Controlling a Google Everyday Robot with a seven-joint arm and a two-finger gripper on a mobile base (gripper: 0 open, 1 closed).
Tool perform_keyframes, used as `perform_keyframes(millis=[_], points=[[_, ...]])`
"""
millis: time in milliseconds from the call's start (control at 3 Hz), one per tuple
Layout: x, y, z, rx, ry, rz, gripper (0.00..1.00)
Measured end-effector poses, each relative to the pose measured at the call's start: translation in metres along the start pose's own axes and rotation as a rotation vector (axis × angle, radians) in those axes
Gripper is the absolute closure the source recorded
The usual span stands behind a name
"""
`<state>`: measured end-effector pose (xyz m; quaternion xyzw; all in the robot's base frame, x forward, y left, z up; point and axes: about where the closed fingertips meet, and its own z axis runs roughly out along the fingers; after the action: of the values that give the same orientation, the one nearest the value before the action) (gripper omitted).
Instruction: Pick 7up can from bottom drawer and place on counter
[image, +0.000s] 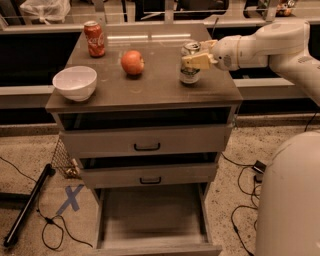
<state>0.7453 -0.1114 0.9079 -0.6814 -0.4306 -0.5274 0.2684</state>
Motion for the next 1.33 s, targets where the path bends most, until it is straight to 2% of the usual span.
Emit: perform_keyframes(millis=[1000, 1333], points=[[0.002, -0.004, 0.01, 0.017, 0.005, 0.001, 0.28], [0.002, -0.006, 0.014, 0.024, 0.006, 0.001, 0.0]])
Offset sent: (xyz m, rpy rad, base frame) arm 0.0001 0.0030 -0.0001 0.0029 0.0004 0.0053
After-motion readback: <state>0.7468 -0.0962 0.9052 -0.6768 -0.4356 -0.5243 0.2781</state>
